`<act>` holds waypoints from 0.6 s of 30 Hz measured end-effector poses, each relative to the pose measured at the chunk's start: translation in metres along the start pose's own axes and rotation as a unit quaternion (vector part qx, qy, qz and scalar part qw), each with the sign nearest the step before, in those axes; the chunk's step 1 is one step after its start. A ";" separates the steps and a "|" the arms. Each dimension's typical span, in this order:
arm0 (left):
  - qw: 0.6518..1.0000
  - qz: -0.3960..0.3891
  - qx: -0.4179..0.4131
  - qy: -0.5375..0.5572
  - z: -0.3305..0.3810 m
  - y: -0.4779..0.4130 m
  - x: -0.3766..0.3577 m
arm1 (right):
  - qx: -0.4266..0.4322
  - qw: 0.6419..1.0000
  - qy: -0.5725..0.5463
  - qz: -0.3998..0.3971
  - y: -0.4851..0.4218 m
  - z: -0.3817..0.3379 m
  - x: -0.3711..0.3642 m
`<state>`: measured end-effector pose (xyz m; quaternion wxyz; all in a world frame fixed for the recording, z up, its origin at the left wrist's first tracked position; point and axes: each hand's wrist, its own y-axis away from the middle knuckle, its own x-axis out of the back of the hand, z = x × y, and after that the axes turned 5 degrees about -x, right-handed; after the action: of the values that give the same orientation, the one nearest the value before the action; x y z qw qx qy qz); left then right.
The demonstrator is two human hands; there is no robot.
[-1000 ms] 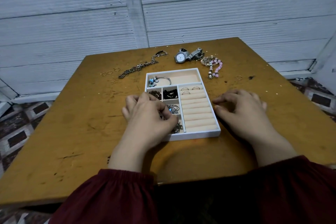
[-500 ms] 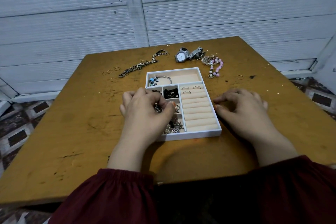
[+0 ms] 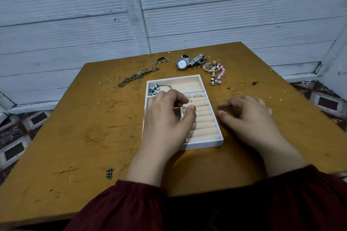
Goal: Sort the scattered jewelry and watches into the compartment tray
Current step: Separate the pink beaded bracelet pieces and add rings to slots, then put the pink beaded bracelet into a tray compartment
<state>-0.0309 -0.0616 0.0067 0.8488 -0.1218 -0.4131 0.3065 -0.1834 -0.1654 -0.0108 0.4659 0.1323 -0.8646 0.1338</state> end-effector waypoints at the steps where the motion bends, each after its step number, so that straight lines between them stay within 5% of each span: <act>1: 1.000 -0.004 -0.009 0.015 0.003 -0.001 -0.003 | -0.002 1.000 0.000 0.000 -0.001 0.000 0.002; 18: 0.990 -0.106 -0.087 -0.019 0.040 -0.077 -0.064 | -0.049 0.995 -0.008 0.089 -0.060 0.030 0.039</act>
<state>-0.0603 -0.1637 0.0270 0.8545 -0.1446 -0.4653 0.1799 -0.2058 -0.2359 0.0122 0.4509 0.0333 -0.8823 0.1308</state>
